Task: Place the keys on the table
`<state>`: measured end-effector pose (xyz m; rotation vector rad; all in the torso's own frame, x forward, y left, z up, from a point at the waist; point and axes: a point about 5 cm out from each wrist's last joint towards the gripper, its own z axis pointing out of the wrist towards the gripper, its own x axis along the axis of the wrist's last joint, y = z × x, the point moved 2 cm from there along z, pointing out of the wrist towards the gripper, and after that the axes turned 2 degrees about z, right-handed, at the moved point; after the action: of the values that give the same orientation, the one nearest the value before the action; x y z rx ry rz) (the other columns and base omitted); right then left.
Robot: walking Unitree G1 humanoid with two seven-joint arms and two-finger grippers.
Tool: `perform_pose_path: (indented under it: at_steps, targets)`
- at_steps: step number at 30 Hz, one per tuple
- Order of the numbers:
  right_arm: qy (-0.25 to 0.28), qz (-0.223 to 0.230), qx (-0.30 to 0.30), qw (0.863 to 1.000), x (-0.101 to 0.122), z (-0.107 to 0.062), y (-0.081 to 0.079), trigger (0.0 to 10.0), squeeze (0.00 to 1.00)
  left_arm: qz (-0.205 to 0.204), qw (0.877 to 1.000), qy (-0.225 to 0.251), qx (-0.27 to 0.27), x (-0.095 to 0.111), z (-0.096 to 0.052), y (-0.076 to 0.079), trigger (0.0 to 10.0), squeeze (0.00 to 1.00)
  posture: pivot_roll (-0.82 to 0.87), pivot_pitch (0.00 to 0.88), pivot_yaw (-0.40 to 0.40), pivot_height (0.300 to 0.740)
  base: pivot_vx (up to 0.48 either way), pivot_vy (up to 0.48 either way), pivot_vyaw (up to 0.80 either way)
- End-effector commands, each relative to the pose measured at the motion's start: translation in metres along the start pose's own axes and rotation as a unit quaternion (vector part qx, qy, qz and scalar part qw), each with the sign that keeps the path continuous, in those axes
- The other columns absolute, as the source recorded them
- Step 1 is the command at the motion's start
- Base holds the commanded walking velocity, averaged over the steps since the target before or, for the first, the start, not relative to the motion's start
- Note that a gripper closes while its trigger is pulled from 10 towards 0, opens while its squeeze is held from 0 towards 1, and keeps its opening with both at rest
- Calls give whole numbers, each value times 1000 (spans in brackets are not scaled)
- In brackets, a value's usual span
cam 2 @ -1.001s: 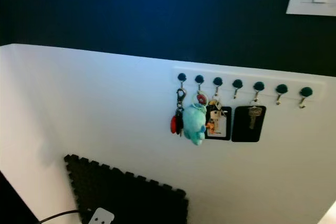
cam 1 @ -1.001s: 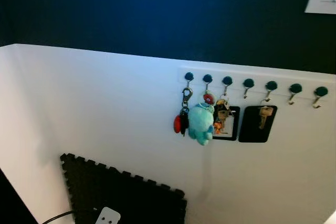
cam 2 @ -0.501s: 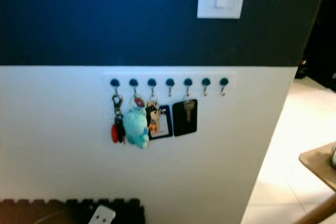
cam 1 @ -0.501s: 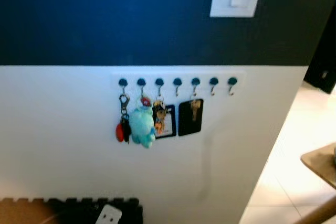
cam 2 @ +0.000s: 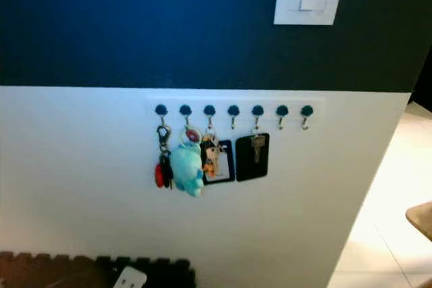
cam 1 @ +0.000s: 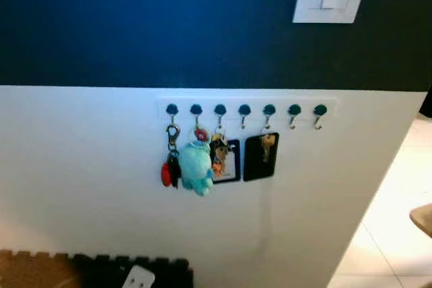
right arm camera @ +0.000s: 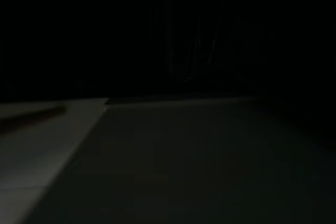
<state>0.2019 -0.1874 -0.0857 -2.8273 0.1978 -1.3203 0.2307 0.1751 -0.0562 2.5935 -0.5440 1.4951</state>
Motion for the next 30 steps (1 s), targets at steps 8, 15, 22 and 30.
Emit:
perform_pose_path:
  at_steps: [8, 15, 22, 30]
  targets:
    - [-9, 7, -8, 1000, -5, -1, 2, 10000, 0, -5, 1000, 4, 3, 2, 2, 1, 10000, 0, 63, 19, 19, 740, 0, 0, 0]
    - [-9, 5, -6, 1000, -3, -1, 1, 10000, 0, -6, 1000, 3, 5, 1, 1, 0, 10000, 0, 66, 22, 15, 740, 0, 0, 0]
    - [-10, 3, -7, 1000, -3, -1, 2, 10000, 0, -20, 1000, 3, 8, 0, 1, 1, 10000, 0, 65, 23, 13, 740, 0, 0, 0]
    - [-10, 3, -7, 1000, -3, -1, 3, 10000, 0, -44, 999, 7, 23, 3, 2, -3, 10000, 0, 61, 24, 13, 740, -251, 0, 0]
